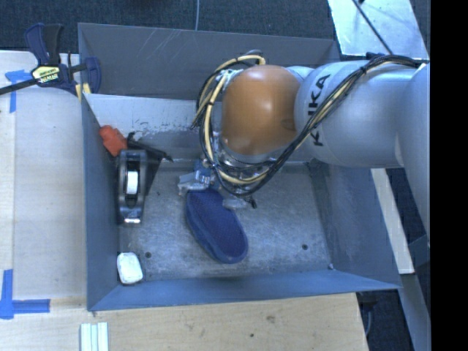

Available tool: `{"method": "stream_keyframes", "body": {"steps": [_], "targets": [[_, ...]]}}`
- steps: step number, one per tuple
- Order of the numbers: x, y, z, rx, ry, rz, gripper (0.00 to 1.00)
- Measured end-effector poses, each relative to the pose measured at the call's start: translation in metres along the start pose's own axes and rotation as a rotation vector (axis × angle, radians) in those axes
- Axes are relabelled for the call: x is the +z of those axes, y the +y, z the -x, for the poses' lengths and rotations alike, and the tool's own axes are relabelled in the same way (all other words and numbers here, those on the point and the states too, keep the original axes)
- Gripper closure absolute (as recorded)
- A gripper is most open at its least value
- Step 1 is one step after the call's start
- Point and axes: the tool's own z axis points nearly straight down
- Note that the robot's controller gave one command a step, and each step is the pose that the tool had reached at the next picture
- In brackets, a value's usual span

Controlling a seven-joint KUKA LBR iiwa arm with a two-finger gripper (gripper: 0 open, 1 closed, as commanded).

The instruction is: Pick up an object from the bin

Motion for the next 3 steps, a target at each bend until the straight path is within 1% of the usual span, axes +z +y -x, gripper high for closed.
{"method": "stream_keyframes", "body": {"steps": [1, 2, 3], "targets": [[-0.031, 0.042, 0.057, -0.417, -0.004, -0.002, 0.00], [-0.046, 0.052, 0.076, -0.892, -0.002, 0.000, 0.00], [0.000, 0.047, 0.065, -1.369, 0.000, 0.005, 0.00]]}}
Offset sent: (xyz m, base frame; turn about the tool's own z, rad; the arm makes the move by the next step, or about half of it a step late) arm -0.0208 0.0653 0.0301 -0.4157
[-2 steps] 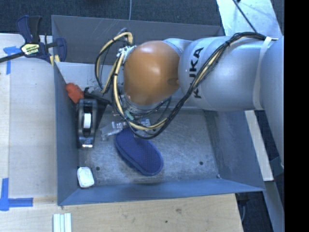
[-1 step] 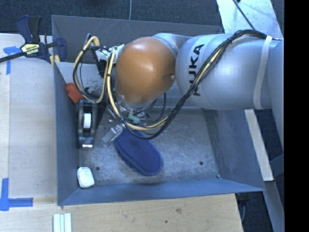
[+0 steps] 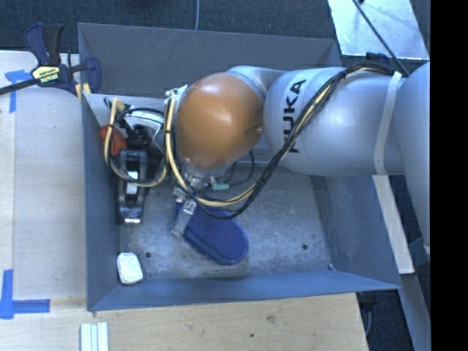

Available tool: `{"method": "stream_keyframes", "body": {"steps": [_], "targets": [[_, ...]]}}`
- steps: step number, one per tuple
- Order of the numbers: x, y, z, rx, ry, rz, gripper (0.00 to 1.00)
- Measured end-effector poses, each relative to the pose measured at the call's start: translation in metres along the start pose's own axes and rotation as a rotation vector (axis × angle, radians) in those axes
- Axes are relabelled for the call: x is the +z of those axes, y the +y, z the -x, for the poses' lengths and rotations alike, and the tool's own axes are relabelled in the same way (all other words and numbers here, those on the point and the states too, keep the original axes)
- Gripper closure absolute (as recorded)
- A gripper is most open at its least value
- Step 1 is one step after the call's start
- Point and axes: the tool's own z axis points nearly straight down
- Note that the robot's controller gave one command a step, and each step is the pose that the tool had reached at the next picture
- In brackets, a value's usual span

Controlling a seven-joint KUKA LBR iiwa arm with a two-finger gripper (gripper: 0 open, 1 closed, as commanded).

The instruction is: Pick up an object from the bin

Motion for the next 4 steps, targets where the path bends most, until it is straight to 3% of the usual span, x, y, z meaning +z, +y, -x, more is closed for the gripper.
{"method": "stream_keyframes", "body": {"steps": [1, 2, 3, 4], "targets": [[0.000, 0.024, 0.011, -0.505, -0.001, 0.001, 0.00], [-0.002, 0.023, 0.012, -0.503, -0.002, 0.002, 1.00], [-0.018, 0.022, 0.012, -0.498, 0.002, -0.003, 1.00], [-0.104, 0.021, 0.012, -0.494, 0.007, -0.005, 1.00]]}}
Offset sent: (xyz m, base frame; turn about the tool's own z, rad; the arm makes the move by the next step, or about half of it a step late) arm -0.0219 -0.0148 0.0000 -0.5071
